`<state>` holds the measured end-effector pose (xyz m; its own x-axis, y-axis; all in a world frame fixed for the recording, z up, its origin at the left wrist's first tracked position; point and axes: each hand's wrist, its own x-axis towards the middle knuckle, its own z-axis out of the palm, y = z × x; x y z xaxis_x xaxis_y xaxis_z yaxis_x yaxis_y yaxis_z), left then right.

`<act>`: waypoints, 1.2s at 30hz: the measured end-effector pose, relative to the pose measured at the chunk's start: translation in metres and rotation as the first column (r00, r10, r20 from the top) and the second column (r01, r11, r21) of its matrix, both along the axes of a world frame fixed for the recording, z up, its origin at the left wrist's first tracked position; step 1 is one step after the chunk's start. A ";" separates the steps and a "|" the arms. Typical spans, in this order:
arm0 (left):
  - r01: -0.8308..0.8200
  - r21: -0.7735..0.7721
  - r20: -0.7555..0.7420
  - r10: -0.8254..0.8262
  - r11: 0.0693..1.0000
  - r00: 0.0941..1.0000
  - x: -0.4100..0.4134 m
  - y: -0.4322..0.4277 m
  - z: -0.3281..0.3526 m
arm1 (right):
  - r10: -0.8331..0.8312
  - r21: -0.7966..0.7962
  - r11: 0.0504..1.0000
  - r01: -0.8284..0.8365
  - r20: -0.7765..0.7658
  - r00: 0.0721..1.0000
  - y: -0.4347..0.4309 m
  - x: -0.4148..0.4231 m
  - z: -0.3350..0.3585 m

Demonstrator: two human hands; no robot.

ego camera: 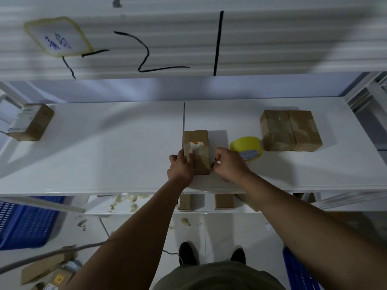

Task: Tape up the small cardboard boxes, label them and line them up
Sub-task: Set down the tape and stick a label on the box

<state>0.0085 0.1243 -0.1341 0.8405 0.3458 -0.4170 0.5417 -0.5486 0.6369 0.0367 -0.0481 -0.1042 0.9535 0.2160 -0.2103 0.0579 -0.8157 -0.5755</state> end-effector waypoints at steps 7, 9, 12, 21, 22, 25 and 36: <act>-0.071 -0.273 0.097 0.101 0.959 0.990 -0.014 0.010 -0.002 | 0.218 -0.392 0.905 -0.167 0.089 0.972 -0.021 -0.015 -0.010; -0.081 -0.308 0.115 0.122 0.948 0.986 -0.019 0.013 -0.009 | 0.243 -0.519 0.845 -0.129 0.156 0.957 -0.024 -0.020 -0.009; -0.083 -0.347 0.115 0.130 0.934 0.985 -0.019 0.016 -0.028 | 0.164 -0.369 0.928 -0.048 0.289 0.943 -0.022 -0.020 -0.006; -0.073 -0.295 0.232 0.145 0.953 0.962 -0.032 -0.007 0.030 | -0.038 0.144 0.989 0.018 0.142 0.989 0.017 -0.014 0.021; -0.066 -0.289 0.246 0.140 0.955 0.959 -0.034 -0.009 0.035 | -0.061 0.179 0.983 0.035 0.140 0.988 0.020 -0.015 0.020; -0.059 -0.252 0.260 0.126 0.966 0.957 -0.032 -0.009 0.040 | -0.176 0.344 0.927 0.152 0.040 0.984 0.027 -0.018 0.016; -0.072 -0.624 0.203 0.250 0.778 0.947 -0.030 0.008 0.065 | -0.144 0.686 0.661 0.303 -0.280 0.949 0.027 -0.018 0.050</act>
